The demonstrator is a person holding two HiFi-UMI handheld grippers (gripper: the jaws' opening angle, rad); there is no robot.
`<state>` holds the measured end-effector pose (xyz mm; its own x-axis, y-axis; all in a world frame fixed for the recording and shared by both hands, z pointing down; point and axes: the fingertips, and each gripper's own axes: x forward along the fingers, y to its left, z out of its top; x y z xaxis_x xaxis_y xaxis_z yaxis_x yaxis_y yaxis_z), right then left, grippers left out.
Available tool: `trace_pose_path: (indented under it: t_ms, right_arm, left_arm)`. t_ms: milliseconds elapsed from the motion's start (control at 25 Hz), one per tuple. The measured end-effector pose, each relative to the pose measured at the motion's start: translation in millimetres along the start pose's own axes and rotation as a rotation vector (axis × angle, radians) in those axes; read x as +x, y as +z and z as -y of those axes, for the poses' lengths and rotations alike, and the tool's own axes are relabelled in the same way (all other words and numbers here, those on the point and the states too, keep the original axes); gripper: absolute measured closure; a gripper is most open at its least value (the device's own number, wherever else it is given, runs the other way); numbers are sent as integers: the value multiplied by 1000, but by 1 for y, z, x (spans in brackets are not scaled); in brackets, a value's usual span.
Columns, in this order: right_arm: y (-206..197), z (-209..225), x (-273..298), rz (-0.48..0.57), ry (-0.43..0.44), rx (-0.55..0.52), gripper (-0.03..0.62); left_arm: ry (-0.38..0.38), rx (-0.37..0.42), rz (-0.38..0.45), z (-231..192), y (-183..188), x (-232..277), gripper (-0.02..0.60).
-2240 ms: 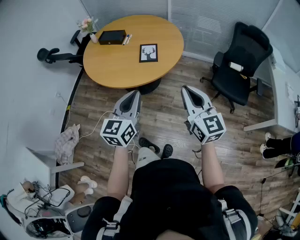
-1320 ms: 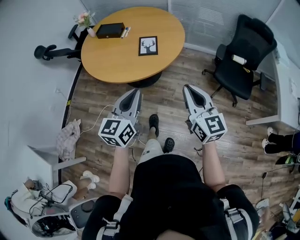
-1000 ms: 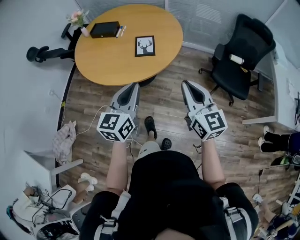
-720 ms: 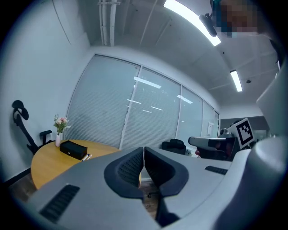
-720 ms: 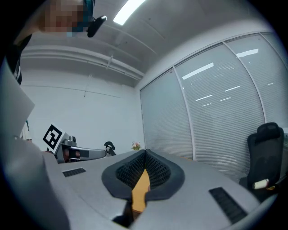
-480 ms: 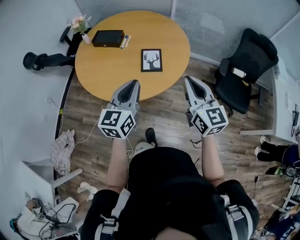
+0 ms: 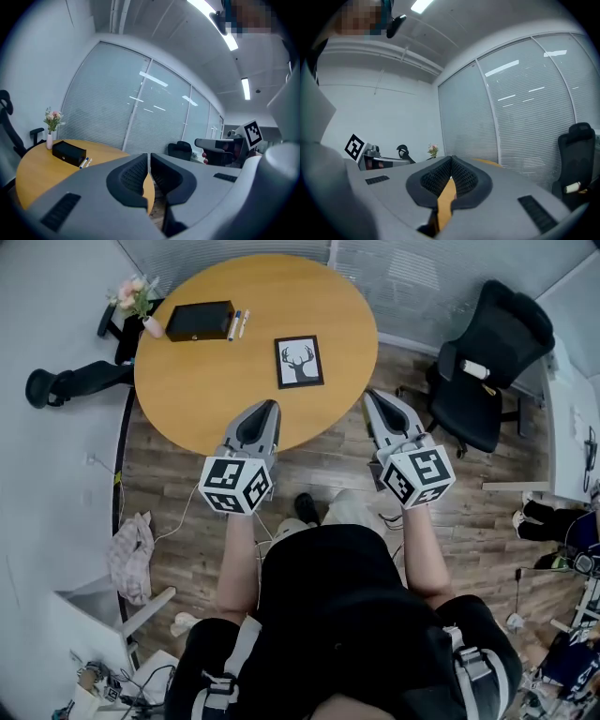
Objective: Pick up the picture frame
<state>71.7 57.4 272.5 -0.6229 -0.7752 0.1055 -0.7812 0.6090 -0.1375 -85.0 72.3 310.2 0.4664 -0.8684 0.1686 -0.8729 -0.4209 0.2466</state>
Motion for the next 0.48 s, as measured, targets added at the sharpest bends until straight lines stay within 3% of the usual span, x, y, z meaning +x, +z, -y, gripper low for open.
trace_pose_path:
  t_ms: [240,480]
  right_arm:
    - [-18,25,27,-47,-12,22,577]
    - [-21,54,75,-57,-1,30,577]
  left_arm:
    - [-17,-47,-43,-19,-15,37,555]
    - [-2,-64,-56,-46,-6,75,555]
